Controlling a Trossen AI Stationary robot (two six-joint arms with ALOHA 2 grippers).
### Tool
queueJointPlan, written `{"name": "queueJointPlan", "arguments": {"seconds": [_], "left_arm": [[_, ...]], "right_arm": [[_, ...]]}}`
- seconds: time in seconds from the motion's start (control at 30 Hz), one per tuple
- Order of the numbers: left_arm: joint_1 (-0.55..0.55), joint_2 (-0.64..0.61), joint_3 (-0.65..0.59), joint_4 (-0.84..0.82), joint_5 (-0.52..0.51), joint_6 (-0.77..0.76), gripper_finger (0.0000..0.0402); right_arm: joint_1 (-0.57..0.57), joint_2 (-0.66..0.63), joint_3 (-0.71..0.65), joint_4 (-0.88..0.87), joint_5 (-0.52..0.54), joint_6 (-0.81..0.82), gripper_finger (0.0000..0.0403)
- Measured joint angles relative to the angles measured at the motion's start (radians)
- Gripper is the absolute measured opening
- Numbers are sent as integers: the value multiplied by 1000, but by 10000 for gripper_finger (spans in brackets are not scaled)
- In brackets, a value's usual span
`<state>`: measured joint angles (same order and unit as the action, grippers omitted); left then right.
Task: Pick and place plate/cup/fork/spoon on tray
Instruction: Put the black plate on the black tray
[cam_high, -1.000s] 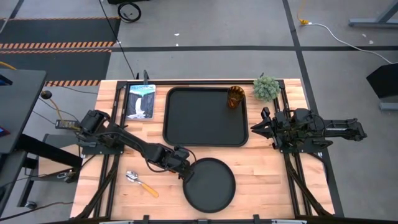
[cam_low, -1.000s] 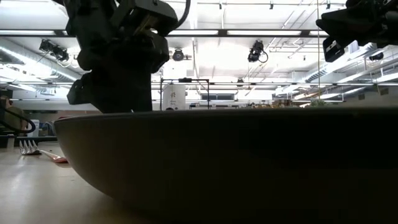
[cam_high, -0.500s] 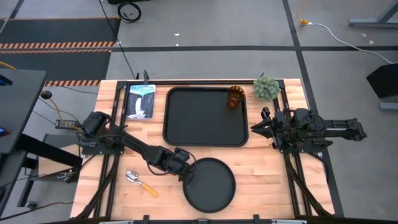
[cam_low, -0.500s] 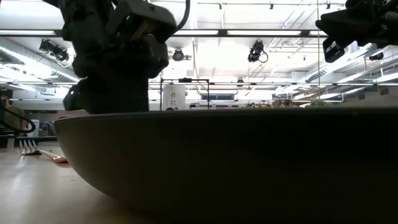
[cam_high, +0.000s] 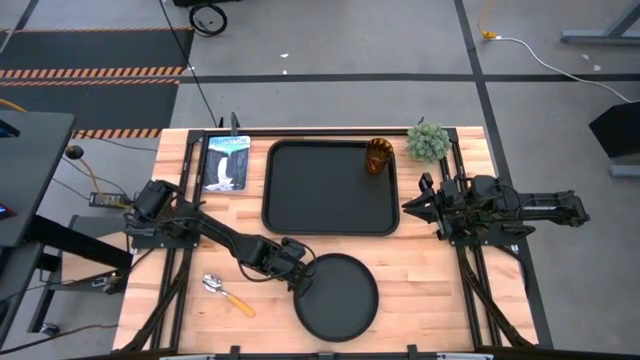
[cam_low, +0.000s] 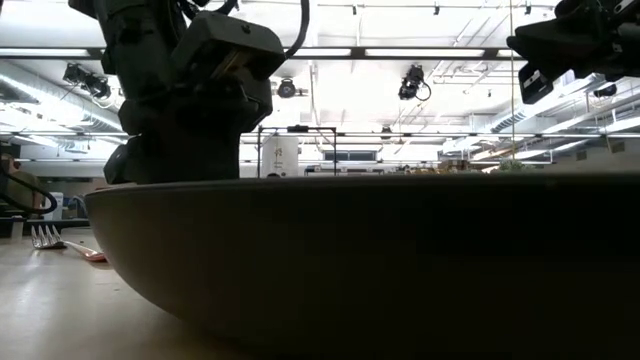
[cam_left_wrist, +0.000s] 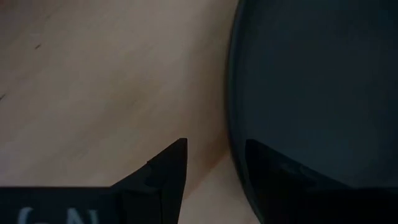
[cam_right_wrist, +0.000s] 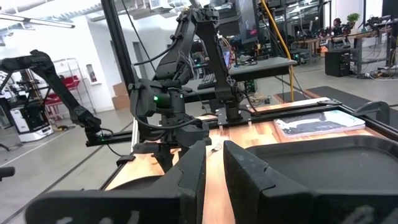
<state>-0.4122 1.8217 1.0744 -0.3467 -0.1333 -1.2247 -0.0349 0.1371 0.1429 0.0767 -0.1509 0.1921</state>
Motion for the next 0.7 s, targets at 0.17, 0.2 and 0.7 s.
{"name": "queueJointPlan", "arguments": {"seconds": [0.17, 0.2, 0.7], "left_arm": [[0, 0, 0, 0, 0, -3, 146], [0, 0, 0, 0, 0, -3, 138], [9, 0, 0, -4, -9, -44, 29]], "right_arm": [[0, 0, 0, 4, 0, 0, 64], [0, 0, 0, 4, 0, 0, 64], [0, 0, 0, 4, 0, 0, 64]]}}
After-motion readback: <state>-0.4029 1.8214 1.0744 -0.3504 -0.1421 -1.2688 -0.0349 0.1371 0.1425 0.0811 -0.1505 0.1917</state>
